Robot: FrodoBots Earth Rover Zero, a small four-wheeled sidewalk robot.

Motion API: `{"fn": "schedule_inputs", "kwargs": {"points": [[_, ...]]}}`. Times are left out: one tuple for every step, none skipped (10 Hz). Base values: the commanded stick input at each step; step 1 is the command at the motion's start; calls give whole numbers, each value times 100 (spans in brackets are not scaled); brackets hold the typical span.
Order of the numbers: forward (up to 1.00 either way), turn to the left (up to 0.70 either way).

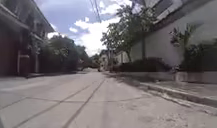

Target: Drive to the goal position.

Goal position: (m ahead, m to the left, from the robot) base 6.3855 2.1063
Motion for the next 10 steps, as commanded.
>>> {"fn": "schedule_inputs", "kwargs": {"points": [[50,0],[50,0],[50,0],[50,0],[50,0],[50,0],[50,0],[50,0],[50,0],[50,0]]}}
